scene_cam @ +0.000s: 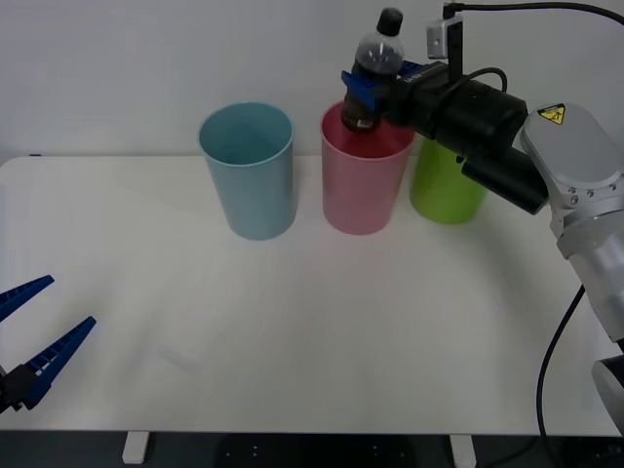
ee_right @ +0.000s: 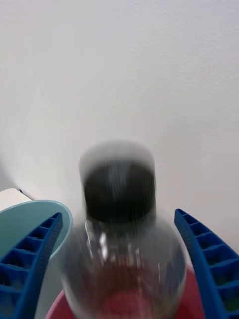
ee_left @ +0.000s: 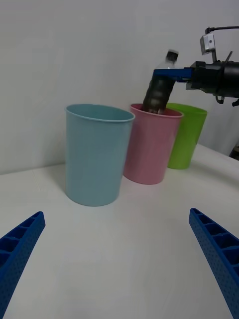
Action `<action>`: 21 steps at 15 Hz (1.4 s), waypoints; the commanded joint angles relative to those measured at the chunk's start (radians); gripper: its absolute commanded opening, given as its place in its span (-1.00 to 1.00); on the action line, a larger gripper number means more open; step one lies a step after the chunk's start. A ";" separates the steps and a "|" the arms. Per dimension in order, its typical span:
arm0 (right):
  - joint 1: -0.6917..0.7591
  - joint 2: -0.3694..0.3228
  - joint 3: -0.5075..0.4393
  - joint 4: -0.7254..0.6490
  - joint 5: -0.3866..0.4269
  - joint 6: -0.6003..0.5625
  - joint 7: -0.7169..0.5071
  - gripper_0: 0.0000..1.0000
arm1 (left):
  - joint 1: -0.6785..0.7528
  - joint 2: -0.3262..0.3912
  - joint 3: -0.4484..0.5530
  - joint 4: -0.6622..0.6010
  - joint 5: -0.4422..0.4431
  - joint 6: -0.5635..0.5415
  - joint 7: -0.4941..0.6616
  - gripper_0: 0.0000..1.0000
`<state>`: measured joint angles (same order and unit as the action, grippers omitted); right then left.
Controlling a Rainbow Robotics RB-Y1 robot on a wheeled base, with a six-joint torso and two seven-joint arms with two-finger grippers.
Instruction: Grasp the object on the table and drop it into the matching bin: aluminum can to the light blue bin, PET bottle to the pink bin.
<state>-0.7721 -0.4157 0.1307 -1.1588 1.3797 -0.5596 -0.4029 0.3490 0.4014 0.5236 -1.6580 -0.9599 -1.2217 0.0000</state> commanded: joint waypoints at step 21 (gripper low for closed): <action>0.591 -0.216 -0.146 -0.559 -0.235 -0.105 0.216 1.00 | 0.000 0.000 0.000 0.000 0.000 0.000 0.000 1.00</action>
<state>-0.1994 -0.6278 0.0074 -1.7175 1.1530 -0.6314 -0.2118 0.3491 0.4014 0.5236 -1.6581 -0.9599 -1.2217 0.0000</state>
